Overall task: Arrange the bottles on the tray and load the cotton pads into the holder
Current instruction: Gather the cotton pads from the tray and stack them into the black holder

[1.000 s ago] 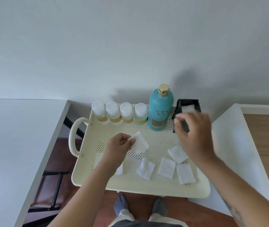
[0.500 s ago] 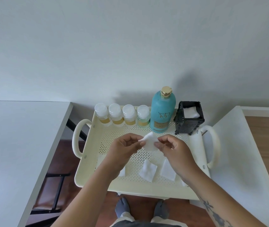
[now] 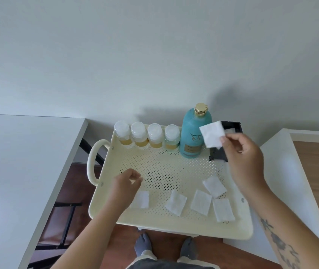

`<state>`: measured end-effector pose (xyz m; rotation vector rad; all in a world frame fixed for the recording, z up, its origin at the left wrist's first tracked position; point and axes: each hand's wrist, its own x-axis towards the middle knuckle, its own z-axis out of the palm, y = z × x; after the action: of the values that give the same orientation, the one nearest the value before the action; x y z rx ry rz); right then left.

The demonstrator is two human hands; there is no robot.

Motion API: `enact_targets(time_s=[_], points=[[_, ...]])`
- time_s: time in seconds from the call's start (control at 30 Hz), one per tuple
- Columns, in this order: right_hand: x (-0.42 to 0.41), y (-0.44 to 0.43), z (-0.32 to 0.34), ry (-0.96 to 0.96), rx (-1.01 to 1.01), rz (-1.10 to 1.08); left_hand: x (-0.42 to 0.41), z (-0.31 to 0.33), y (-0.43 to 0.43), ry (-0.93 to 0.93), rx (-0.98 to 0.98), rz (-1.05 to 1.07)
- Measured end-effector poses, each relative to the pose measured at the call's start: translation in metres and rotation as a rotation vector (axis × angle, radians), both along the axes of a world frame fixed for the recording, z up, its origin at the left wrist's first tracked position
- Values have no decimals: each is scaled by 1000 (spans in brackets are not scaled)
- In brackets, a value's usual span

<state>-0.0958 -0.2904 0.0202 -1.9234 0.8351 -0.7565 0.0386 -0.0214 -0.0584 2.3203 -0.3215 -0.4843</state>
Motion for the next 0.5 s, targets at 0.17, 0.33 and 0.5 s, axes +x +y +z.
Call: enact_targets(time_s=[0.17, 0.33, 0.5], points=[[9, -35, 1, 119, -125, -146, 6, -14, 29, -287, 526, -291], [15, -48, -7, 254, -160, -115, 6, -15, 31, -285, 614, -349], [19, -51, -10, 376, -293, -75, 11, -10, 28, -231, 601, -334]])
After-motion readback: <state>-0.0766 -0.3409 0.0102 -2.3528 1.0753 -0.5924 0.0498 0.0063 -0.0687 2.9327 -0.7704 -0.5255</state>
